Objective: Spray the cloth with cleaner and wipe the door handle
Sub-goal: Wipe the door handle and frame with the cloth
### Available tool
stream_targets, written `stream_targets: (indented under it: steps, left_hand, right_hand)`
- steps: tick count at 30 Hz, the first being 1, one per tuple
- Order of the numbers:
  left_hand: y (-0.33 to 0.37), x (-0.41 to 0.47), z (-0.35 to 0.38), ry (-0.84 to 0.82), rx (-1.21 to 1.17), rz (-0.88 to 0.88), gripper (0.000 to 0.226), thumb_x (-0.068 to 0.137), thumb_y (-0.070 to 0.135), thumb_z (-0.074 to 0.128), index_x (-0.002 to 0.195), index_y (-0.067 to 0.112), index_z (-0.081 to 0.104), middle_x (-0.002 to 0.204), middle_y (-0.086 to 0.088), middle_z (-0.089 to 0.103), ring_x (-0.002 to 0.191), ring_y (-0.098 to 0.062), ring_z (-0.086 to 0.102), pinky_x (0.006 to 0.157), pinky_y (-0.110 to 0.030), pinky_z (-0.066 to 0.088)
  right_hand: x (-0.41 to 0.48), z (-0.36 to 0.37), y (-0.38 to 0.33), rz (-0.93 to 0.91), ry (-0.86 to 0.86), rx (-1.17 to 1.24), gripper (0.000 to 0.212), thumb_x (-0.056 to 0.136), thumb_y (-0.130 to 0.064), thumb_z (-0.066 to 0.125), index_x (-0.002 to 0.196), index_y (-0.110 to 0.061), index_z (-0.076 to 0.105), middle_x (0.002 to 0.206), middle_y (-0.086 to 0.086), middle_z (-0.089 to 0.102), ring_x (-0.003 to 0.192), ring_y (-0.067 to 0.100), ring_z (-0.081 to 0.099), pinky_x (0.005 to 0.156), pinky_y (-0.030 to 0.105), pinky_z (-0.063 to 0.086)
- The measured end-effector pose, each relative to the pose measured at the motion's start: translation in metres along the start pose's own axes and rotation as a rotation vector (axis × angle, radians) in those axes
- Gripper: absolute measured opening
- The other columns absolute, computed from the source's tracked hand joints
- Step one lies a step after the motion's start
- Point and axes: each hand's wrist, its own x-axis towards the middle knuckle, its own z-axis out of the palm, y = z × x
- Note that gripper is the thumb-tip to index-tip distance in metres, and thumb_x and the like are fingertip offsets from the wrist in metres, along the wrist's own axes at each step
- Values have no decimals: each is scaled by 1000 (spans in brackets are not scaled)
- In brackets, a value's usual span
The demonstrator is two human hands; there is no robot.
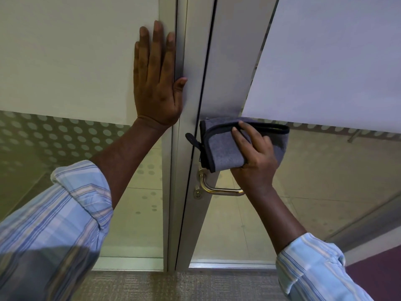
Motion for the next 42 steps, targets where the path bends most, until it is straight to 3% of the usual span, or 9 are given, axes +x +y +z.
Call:
stream_targets:
  steps: [20, 27, 32, 37, 42]
  left_hand:
    - [-3, -1, 6, 40, 3, -11, 59, 101, 37, 25, 144, -2, 37, 144, -36, 41, 137, -53, 29, 122, -50, 21]
    - [-3, -3, 8, 44, 2, -10, 60, 101, 36, 27, 145, -3, 36, 145, -36, 40, 138, -53, 28, 122, -50, 20]
    - [-4, -4, 9, 46, 17, -1, 59, 101, 36, 27, 146, -1, 35, 146, -34, 40, 138, -52, 29, 122, -50, 22]
    - [-6, -4, 11, 57, 21, 6, 60, 102, 37, 26, 148, 0, 34, 147, -33, 39, 139, -50, 28, 123, -47, 19]
    - [-7, -5, 11, 57, 23, 11, 59, 102, 37, 26, 149, 2, 32, 148, -31, 38, 140, -49, 27, 124, -46, 18]
  right_hand:
    - [-27, 27, 6, -50, -189, -66, 42, 79, -8, 72, 121, -3, 65, 123, 18, 64, 90, 34, 62, 62, 32, 52]
    - [-38, 22, 11, -75, -439, 10, 55, 71, -1, 79, 123, -1, 62, 122, 15, 62, 97, 32, 60, 77, 34, 55]
    - [-47, 25, 9, -31, -586, 88, 43, 74, 3, 75, 116, 4, 65, 117, 20, 63, 101, 35, 62, 87, 44, 55]
    - [-52, 24, 10, 33, -628, 134, 37, 73, 4, 75, 109, 4, 67, 114, 22, 64, 101, 39, 63, 87, 47, 55]
    - [-51, 19, 11, 59, -595, 124, 38, 71, 1, 78, 109, 0, 69, 113, 16, 65, 102, 33, 62, 90, 40, 54]
